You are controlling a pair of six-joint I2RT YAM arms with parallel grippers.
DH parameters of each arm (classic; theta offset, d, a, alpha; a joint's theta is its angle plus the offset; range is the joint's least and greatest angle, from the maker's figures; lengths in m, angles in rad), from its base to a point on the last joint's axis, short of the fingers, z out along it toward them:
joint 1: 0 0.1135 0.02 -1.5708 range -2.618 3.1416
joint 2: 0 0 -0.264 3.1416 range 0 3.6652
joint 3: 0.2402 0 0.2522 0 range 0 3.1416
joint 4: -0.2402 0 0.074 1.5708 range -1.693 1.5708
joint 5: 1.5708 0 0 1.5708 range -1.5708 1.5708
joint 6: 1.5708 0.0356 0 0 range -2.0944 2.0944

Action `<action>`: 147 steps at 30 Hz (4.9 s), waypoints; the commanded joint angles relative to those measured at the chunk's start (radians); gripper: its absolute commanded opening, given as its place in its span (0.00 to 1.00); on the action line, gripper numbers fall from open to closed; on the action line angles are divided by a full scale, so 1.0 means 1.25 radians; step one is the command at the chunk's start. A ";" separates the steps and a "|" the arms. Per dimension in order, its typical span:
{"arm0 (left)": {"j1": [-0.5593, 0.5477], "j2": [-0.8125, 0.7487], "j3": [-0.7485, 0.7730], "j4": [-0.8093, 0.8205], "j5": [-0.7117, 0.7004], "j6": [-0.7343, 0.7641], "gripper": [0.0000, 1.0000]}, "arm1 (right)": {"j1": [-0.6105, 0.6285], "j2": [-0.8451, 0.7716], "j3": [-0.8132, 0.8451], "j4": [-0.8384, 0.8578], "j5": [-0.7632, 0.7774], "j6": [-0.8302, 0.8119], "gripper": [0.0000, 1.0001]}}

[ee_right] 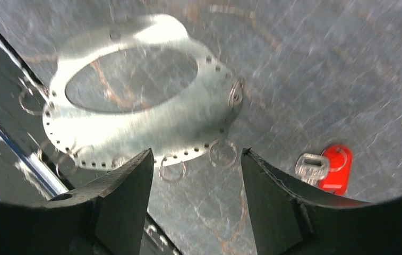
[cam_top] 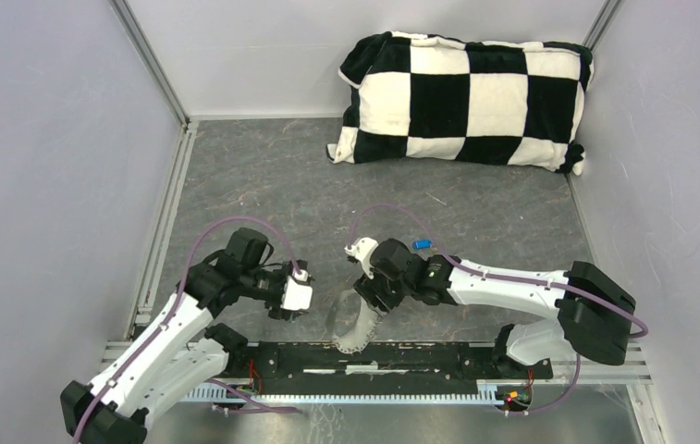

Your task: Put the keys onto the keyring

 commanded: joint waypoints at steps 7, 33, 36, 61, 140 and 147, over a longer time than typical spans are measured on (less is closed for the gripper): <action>-0.001 0.040 0.011 0.012 -0.020 0.034 0.76 | -0.073 0.061 0.025 0.174 -0.019 -0.054 0.69; -0.001 0.018 0.030 0.031 -0.032 -0.016 0.72 | -0.084 0.161 0.036 0.225 -0.012 -0.056 0.19; -0.001 0.014 0.023 0.031 -0.036 -0.016 0.72 | -0.085 0.149 0.023 0.249 -0.005 -0.055 0.00; -0.001 0.146 0.272 0.075 0.098 -0.238 0.61 | -0.081 -0.145 0.149 0.204 -0.339 -0.160 0.00; -0.001 0.108 0.282 0.151 0.204 -0.342 0.02 | -0.049 -0.240 0.083 0.404 -0.437 -0.127 0.29; -0.001 0.015 0.221 0.128 0.174 -0.070 0.02 | -0.050 -0.290 0.053 0.415 -0.413 -0.205 0.49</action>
